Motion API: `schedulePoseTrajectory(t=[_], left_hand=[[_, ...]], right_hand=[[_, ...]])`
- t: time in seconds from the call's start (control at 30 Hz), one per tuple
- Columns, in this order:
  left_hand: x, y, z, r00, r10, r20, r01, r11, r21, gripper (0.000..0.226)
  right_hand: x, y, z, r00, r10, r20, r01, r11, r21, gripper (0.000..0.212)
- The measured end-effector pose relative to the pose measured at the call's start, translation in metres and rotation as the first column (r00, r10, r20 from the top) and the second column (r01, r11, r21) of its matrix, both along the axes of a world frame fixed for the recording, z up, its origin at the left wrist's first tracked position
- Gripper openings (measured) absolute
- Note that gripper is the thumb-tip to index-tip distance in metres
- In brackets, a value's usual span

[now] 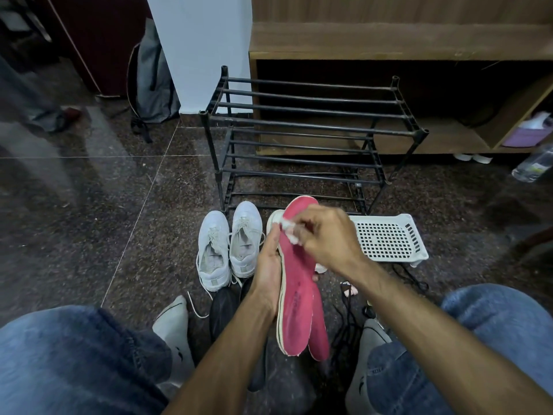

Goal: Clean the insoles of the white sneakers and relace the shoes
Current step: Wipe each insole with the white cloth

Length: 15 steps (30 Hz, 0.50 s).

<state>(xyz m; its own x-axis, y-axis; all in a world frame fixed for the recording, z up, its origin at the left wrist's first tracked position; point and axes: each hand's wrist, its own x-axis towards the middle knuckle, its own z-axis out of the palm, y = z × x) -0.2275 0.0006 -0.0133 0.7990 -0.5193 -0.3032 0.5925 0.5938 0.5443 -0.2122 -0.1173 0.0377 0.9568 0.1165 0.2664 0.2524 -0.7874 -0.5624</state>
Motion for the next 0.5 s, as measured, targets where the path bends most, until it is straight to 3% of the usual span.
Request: schedulePoseTrajectory(t=[0.13, 0.23, 0.3, 0.4, 0.5], left_hand=[[-0.002, -0.006, -0.002, 0.995, -0.078, 0.065, 0.075, 0.996, 0.052, 0.065], [0.000, -0.004, -0.001, 0.996, -0.047, 0.081, 0.046, 0.999, 0.016, 0.062], [0.000, -0.003, 0.001, 0.995, -0.021, 0.092, 0.022, 1.000, -0.012, 0.059], [-0.001, -0.002, 0.000, 0.998, -0.015, 0.068, 0.019, 0.999, -0.049, 0.065], [0.001, -0.002, -0.007, 1.000, -0.007, 0.020, 0.008, 0.998, -0.056, 0.066]], right_hand=[[0.020, -0.005, 0.014, 0.965, -0.250, -0.080, 0.261, 0.946, 0.194, 0.005], [0.009, 0.002, 0.018, 0.955, -0.065, -0.288, 0.226, 0.788, 0.572, 0.014], [-0.003, 0.001, 0.019, 0.925, 0.090, -0.370, 0.223, 0.661, 0.716, 0.011], [-0.009, -0.005, 0.017, 0.907, 0.180, -0.382, 0.192, 0.629, 0.753, 0.010], [-0.010, -0.010, 0.015, 0.899, 0.177, -0.401, 0.173, 0.698, 0.695, 0.011]])
